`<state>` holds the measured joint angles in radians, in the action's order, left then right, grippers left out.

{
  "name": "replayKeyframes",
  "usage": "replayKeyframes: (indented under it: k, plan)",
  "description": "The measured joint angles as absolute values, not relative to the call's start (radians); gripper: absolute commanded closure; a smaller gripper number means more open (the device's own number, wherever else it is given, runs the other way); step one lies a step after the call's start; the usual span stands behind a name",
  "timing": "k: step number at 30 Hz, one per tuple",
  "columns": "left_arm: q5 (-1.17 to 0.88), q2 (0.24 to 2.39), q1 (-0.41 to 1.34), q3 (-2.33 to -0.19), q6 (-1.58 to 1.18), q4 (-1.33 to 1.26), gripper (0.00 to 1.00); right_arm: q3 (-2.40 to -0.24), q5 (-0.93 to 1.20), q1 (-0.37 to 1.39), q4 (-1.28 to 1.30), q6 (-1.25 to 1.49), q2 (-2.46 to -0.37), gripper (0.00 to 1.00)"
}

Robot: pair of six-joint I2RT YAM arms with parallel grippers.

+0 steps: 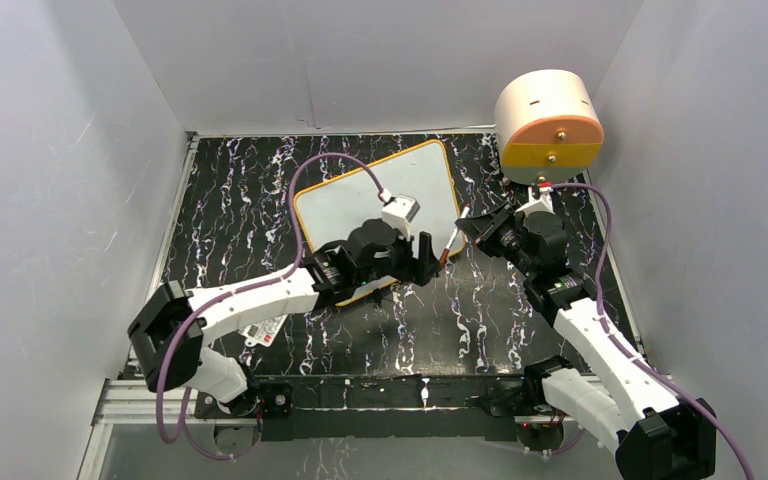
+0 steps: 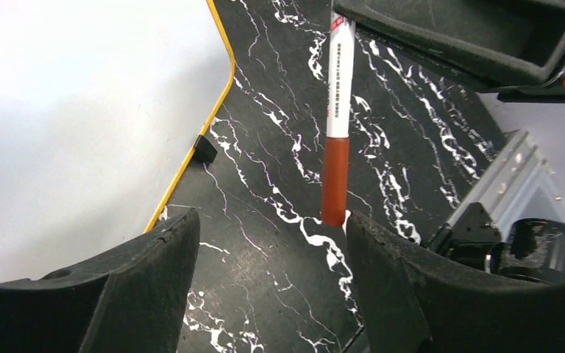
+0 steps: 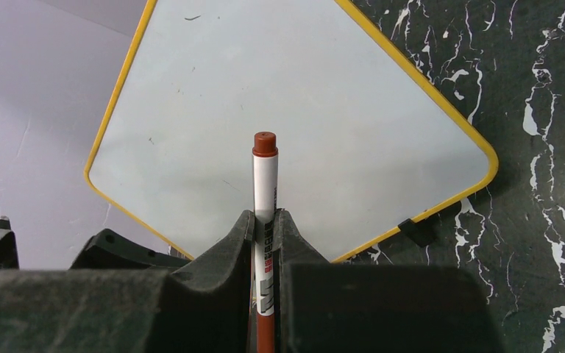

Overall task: Write a sentence on the whiteboard
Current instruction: Open the whiteboard marker at the center of the board.

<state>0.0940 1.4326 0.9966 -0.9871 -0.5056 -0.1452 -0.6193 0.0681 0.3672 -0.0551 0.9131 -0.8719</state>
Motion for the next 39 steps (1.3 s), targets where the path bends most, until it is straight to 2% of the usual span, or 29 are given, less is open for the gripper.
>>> replayKeyframes:
  k: [7, 11, 20, 24, 26, 27, 29, 34, 39]
  plan:
    - [0.171, 1.516, 1.057, -1.026, -0.407, -0.182, 0.37, -0.619, 0.048, 0.374, -0.050, 0.947, -0.872, 1.00]
    - [0.195, 1.530, 1.069, -1.034, -0.373, -0.205, 0.48, -0.619, 0.044, 0.376, -0.048, 0.963, -0.872, 1.00]
    - [0.217, 1.605, 1.073, -1.071, -0.316, -0.238, 0.65, -0.619, 0.039, 0.383, -0.048, 0.974, -0.872, 1.00]
    - [0.223, 1.613, 1.077, -1.076, -0.302, -0.240, 0.83, -0.619, 0.036, 0.387, -0.048, 0.974, -0.872, 1.00]
    - [0.223, 1.613, 1.080, -1.076, -0.292, -0.243, 0.97, -0.619, 0.036, 0.389, -0.048, 0.975, -0.872, 1.00]
    - [0.223, 1.613, 1.082, -1.076, -0.287, -0.246, 1.00, -0.619, 0.038, 0.389, -0.049, 0.976, -0.872, 0.98]
    - [0.227, 1.613, 1.083, -1.076, -0.275, -0.247, 1.00, -0.619, 0.042, 0.389, -0.054, 0.972, -0.873, 0.87]
    - [0.223, 1.604, 1.082, -1.067, -0.210, -0.225, 1.00, -0.632, 0.085, 0.388, -0.036, 0.911, -0.892, 0.49]
    - [0.211, 1.513, 1.080, -1.018, -0.100, -0.164, 1.00, -0.717, 0.164, 0.392, 0.104, 0.774, -0.902, 0.35]
